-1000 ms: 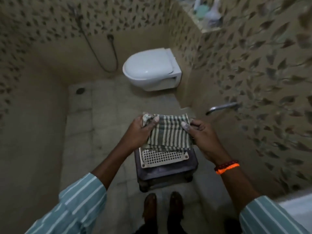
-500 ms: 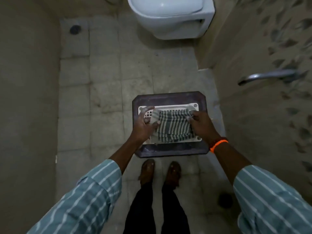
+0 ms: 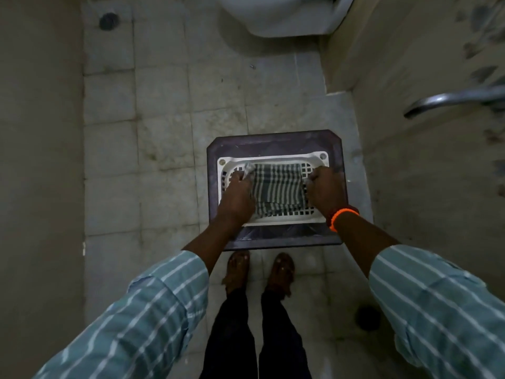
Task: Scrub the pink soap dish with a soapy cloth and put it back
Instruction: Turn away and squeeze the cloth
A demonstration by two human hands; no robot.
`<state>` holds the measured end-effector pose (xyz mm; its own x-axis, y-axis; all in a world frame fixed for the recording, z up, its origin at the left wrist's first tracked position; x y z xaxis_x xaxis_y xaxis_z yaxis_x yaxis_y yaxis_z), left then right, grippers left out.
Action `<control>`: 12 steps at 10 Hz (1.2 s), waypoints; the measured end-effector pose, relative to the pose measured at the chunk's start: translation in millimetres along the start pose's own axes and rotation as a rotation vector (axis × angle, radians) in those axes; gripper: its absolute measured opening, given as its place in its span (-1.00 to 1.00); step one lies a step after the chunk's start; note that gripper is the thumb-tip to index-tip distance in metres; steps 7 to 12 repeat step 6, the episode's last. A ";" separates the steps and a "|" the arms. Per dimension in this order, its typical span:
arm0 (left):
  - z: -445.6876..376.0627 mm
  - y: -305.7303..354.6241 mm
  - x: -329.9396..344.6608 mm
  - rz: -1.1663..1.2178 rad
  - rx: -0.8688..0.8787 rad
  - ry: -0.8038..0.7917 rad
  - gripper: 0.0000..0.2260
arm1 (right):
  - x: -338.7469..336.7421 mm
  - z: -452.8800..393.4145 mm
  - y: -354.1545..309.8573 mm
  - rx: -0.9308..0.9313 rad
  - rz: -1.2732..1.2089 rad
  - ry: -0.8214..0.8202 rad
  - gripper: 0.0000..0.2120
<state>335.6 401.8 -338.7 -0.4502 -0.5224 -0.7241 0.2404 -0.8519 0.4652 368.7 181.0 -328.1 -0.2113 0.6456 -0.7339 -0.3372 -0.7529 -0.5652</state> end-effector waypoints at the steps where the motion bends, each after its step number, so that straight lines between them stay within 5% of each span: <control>1: 3.9 2.8 3.2 -0.164 0.005 0.014 -0.41 | -3.0 3.3 -7.7 -0.011 0.073 0.020 -0.81; 4: 47.2 48.8 -78.4 -0.318 0.147 0.207 -0.43 | -46.2 61.4 -82.6 -0.074 0.159 0.144 -0.73; 6: 70.3 145.6 -212.3 -0.362 0.304 0.461 -0.43 | -167.8 100.2 -182.7 -0.269 0.135 0.450 -0.60; 12: 70.3 145.6 -212.3 -0.362 0.304 0.461 -0.43 | -167.8 100.2 -182.7 -0.269 0.135 0.450 -0.60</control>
Point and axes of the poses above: each hand's wrist, its own z-axis away from the middle knuckle, its own x-axis out of the palm, y = z × x, the point moved 8 cm from there along -z, towards the middle knuckle, and after that the axes turned 2 degrees about -z, right-handed, at the moved point
